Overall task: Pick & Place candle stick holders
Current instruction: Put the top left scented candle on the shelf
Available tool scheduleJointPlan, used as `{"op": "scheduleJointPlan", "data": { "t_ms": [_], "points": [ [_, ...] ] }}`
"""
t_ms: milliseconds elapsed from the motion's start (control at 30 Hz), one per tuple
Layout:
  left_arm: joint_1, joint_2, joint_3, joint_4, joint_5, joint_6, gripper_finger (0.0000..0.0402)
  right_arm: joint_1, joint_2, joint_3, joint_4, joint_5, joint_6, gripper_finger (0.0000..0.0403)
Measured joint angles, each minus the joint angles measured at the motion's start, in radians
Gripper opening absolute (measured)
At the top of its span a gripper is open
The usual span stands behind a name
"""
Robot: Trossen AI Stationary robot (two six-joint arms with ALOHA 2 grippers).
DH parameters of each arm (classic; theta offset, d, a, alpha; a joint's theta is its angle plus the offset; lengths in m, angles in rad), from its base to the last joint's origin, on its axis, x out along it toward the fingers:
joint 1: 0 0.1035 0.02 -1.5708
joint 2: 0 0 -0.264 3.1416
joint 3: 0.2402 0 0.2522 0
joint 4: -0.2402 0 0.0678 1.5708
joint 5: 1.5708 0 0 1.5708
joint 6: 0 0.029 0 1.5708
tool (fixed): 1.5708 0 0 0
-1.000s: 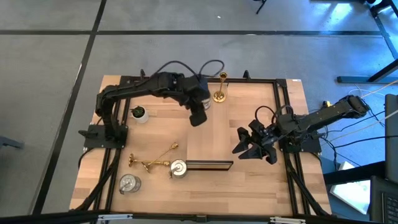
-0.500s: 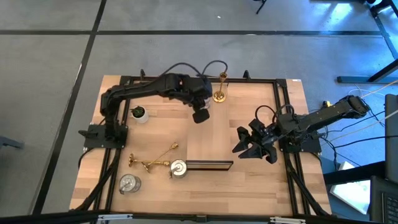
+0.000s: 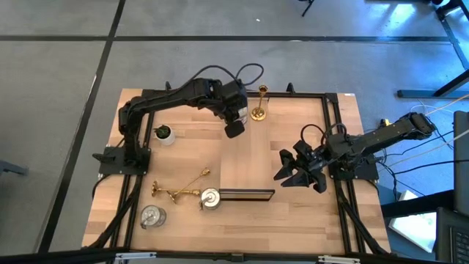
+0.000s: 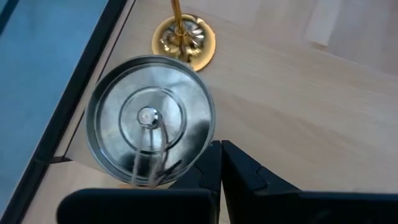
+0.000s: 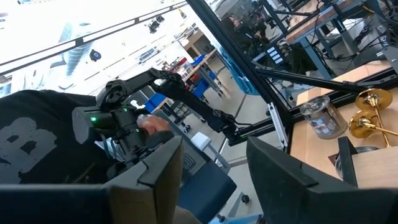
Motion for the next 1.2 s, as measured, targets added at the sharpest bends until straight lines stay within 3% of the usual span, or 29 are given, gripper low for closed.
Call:
{"op": "scheduleJointPlan", "data": {
  "t_ms": [933, 1200],
  "points": [
    [0.048, 0.049, 0.000, -0.006, -0.028, 0.018, 0.0001, 0.013, 0.000, 0.000, -0.005, -0.002, -0.008, 0.0181],
    [-0.025, -0.037, 0.000, -0.088, 0.054, -0.047, 0.0001, 0.014, 0.000, 0.000, -0.008, -0.002, 0.000, 0.0181]
  ]
}}
